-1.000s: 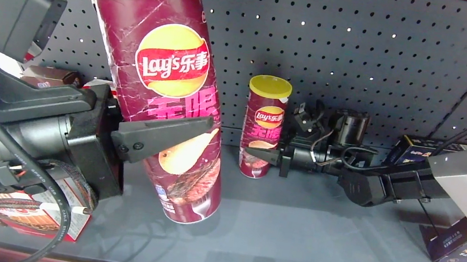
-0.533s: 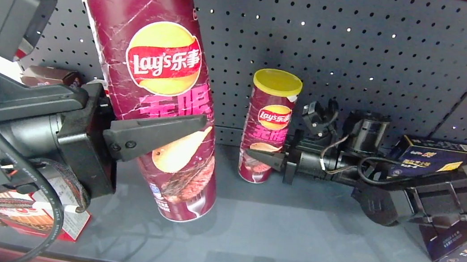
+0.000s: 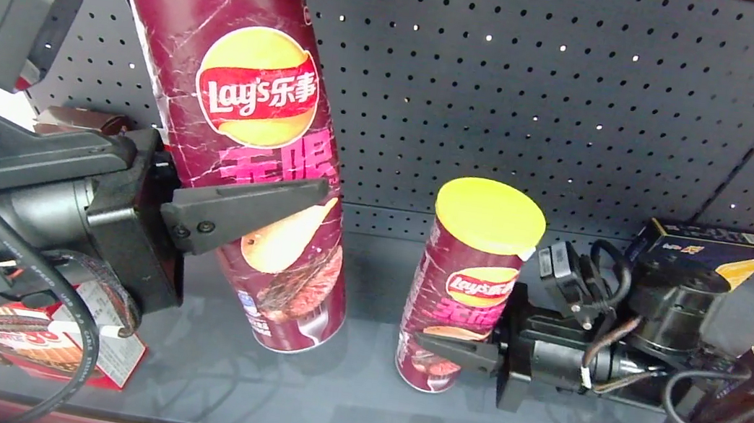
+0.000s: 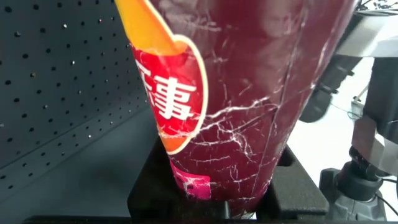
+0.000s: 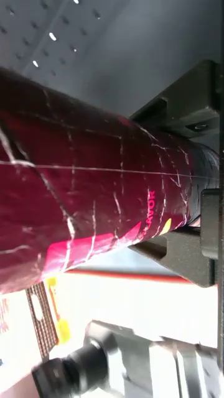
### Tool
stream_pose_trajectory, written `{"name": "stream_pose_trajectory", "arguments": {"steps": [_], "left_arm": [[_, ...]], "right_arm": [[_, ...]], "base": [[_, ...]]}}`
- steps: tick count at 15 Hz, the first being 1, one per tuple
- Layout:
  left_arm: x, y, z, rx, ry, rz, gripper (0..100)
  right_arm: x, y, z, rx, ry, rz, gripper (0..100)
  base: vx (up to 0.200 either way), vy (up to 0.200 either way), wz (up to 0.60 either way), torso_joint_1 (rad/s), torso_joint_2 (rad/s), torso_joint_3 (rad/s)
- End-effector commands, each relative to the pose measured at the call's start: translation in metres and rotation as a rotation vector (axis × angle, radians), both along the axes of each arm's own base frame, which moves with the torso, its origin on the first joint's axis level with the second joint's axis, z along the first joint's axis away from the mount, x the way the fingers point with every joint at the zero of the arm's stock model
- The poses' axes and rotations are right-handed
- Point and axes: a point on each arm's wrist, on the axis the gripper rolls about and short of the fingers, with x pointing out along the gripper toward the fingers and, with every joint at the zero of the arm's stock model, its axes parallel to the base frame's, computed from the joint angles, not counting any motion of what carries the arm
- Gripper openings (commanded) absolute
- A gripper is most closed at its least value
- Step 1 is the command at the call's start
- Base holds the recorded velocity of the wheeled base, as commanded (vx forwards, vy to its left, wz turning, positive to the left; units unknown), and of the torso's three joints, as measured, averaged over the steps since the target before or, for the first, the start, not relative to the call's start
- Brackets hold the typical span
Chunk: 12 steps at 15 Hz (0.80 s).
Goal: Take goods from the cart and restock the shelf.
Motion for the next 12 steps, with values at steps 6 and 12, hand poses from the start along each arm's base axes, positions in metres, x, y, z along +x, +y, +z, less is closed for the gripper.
{"name": "stream_pose_trajectory", "arguments": {"steps": [6, 12], "left_arm": [[0.001, 0.000, -0.001, 0.002, 0.005, 0.003, 0], [0.001, 0.000, -0.001, 0.001, 0.004, 0.003, 0]], "right_arm": [[-0.034, 0.000, -0.021, -0.039, 0.044, 0.000, 0], [-0.017, 0.012, -0.031, -0.044, 0.051, -0.003, 0]], "base": [[0.000, 0.000, 0.00, 0.000, 0.00, 0.000], [0.000, 0.000, 0.00, 0.000, 0.00, 0.000]]}}
